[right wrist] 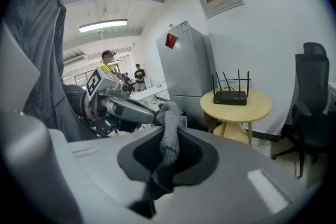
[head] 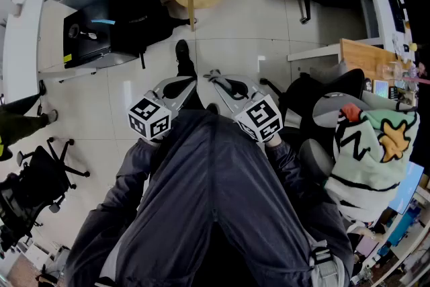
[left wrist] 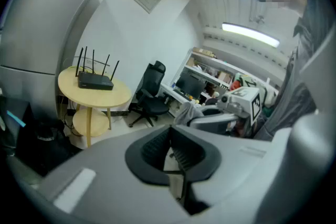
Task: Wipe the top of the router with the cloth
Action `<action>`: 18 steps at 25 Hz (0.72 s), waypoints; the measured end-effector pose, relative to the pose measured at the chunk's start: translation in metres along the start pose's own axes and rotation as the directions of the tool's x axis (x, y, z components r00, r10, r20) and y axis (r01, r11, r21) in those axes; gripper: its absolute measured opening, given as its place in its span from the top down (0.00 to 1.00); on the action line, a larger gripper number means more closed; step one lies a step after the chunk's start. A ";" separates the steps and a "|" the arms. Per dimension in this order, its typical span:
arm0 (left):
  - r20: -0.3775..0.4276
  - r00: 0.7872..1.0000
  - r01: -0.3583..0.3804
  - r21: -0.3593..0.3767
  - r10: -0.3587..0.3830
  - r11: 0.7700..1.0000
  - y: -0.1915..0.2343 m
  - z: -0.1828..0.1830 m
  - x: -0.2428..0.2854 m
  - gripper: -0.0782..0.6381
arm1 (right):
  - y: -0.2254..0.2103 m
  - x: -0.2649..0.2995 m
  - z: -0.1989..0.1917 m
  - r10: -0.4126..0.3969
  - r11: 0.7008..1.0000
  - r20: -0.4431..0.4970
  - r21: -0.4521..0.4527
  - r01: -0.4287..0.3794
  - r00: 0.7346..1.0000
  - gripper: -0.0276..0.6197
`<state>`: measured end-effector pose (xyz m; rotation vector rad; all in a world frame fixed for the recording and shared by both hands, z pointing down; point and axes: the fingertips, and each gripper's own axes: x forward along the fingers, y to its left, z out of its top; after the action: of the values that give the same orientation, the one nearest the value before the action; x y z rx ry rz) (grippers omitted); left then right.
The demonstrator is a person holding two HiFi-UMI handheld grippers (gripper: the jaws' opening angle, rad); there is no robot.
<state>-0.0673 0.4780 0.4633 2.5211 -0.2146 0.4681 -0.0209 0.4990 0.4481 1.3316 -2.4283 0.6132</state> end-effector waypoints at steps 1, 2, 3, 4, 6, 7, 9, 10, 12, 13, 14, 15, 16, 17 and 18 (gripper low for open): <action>-0.005 1.000 0.003 0.003 -0.003 1.000 0.015 0.008 0.005 0.89 | -0.012 0.012 0.005 -0.005 1.000 -0.005 -0.001 0.005 1.000 0.91; -0.012 1.000 0.006 0.006 -0.005 1.000 0.031 0.016 0.010 0.89 | -0.025 0.024 0.010 -0.009 1.000 -0.011 -0.001 0.009 1.000 0.91; -0.023 1.000 0.009 0.010 -0.008 1.000 0.046 0.024 0.015 0.89 | -0.037 0.036 0.016 -0.011 1.000 -0.016 0.001 0.011 1.000 0.91; -0.038 0.999 0.012 0.014 -0.012 1.000 0.061 0.031 0.020 0.89 | -0.049 0.048 0.023 -0.013 1.000 -0.022 0.005 0.013 1.000 0.91; -0.065 0.998 0.025 0.015 -0.023 1.000 0.092 0.049 0.032 0.89 | -0.075 0.073 0.038 -0.016 1.000 -0.036 0.021 0.017 0.999 0.91; -0.071 0.997 0.032 0.012 -0.031 0.999 0.107 0.062 0.037 0.89 | -0.088 0.086 0.048 -0.017 0.999 -0.044 0.031 0.018 0.999 0.91; -0.067 0.997 0.045 0.013 -0.044 0.999 0.141 0.094 0.045 0.89 | -0.115 0.115 0.068 -0.015 0.999 -0.066 0.039 0.018 0.998 0.91; -0.064 0.997 0.051 0.015 -0.049 0.999 0.159 0.110 0.048 0.89 | -0.129 0.131 0.078 -0.013 0.999 -0.079 0.037 0.016 0.997 0.91; -0.063 0.996 0.059 0.016 -0.058 0.998 0.195 0.142 0.054 0.89 | -0.154 0.163 0.101 -0.008 1.000 -0.105 0.028 0.011 0.994 0.91; -0.064 0.996 0.063 0.017 -0.061 0.998 0.211 0.156 0.056 0.89 | -0.166 0.177 0.113 -0.006 1.000 -0.114 0.023 0.009 0.994 0.91; -0.065 0.996 0.066 0.021 -0.064 0.998 0.226 0.169 0.057 0.89 | -0.177 0.190 0.125 -0.006 1.000 -0.120 0.018 0.008 0.993 0.91; -0.064 0.996 0.069 0.026 -0.067 0.997 0.240 0.182 0.059 0.89 | -0.188 0.203 0.137 -0.008 1.000 -0.123 0.012 0.010 0.992 0.91; -0.060 0.996 0.071 0.030 -0.069 0.997 0.254 0.194 0.061 0.89 | -0.200 0.216 0.148 -0.012 1.000 -0.127 0.004 0.013 0.992 0.91; -0.055 0.996 0.071 0.033 -0.069 0.997 0.268 0.204 0.062 0.89 | -0.211 0.229 0.157 -0.016 1.000 -0.131 -0.007 0.015 0.991 0.91; -0.049 0.997 0.068 0.034 -0.066 0.997 0.281 0.214 0.064 0.89 | -0.222 0.243 0.166 -0.017 1.000 -0.137 -0.020 0.014 0.990 0.91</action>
<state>-0.0170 0.1225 0.4605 2.5402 -0.1034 0.5093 0.0311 0.1349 0.4646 1.2565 -2.3064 0.6538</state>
